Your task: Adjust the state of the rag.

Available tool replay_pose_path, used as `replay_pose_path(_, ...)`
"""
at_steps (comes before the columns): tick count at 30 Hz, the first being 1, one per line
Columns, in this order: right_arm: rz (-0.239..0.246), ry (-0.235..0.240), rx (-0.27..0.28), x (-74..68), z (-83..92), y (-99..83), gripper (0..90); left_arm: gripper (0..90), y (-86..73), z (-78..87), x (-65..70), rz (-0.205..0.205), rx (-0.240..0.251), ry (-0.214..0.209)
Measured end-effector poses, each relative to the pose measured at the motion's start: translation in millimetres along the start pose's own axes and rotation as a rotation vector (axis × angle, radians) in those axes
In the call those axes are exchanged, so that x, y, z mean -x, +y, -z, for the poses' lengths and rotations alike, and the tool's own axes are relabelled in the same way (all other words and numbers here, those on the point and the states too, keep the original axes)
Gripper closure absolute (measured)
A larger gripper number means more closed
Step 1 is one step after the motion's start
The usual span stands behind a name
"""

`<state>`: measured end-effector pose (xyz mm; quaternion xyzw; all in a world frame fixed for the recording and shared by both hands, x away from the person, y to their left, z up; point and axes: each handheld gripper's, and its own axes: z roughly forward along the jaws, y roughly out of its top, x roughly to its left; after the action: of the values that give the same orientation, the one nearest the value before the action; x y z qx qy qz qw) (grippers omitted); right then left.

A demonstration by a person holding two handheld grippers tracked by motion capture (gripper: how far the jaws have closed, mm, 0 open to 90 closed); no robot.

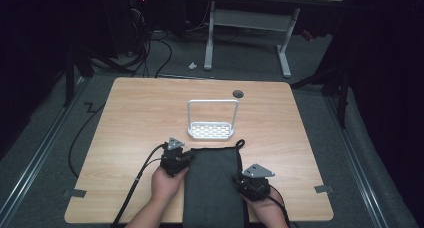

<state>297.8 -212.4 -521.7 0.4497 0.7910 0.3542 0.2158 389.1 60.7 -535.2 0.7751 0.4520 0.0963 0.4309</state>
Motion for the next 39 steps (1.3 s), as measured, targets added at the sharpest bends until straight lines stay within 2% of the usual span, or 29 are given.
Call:
replay_pose_path(4,-0.069,-0.048,0.014,13.5,-7.4,22.2,56.8,81.1,0.0,-0.1,-1.3,0.012,-0.001,-0.011)
replay_pose_path(7,-0.125,-0.067,-0.035,25.8,-29.4,35.4,47.4,80.6,0.0,-0.1,-1.9,0.014,-0.002,-0.016)
replay_pose_path(9,-0.149,-0.069,-0.053,30.0,-39.9,38.7,44.2,80.5,0.0,-0.1,-2.1,0.014,-0.003,-0.019)
replay_pose_path(11,-0.163,-0.081,-0.083,32.5,-48.7,40.6,41.5,80.3,0.0,0.0,-2.6,0.018,-0.004,-0.022)
replay_pose_path(12,-0.165,-0.07,-0.094,32.7,-51.6,40.4,41.4,80.3,0.0,0.0,-2.6,0.019,-0.004,-0.023)
replay_pose_path(15,-0.163,-0.08,-0.099,31.2,-51.6,40.4,44.4,80.4,0.0,-0.1,-2.9,0.021,-0.004,-0.03)
replay_pose_path(18,-0.162,-0.08,-0.104,29.2,-50.4,40.4,51.8,80.4,0.0,-0.1,-3.1,0.021,-0.004,-0.033)
replay_pose_path(22,-0.197,-0.077,-0.104,30.3,-50.2,41.7,63.2,80.4,0.0,-0.2,-3.0,0.022,-0.004,-0.035)
replay_pose_path(26,-0.186,-0.066,-0.104,26.4,-50.2,41.7,72.2,80.3,0.0,-0.3,-3.3,0.025,-0.005,-0.037)
replay_pose_path(29,-0.181,-0.061,-0.086,22.6,-50.2,39.5,78.1,80.5,0.0,-0.2,-3.3,0.025,-0.005,-0.037)
replay_pose_path(34,-0.148,-0.055,-0.055,19.7,-49.0,35.4,81.6,80.4,0.1,-0.2,-3.8,0.03,-0.005,-0.039)
replay_pose_path(37,-0.106,-0.066,-0.003,17.2,-43.1,33.9,81.9,80.7,-0.2,0.9,-4.2,0.03,0.006,-0.045)
replay_pose_path(39,-0.108,-0.064,0.03,16.2,-38.1,33.4,81.9,81.0,-0.4,2.1,-4.8,0.031,0.013,-0.059)
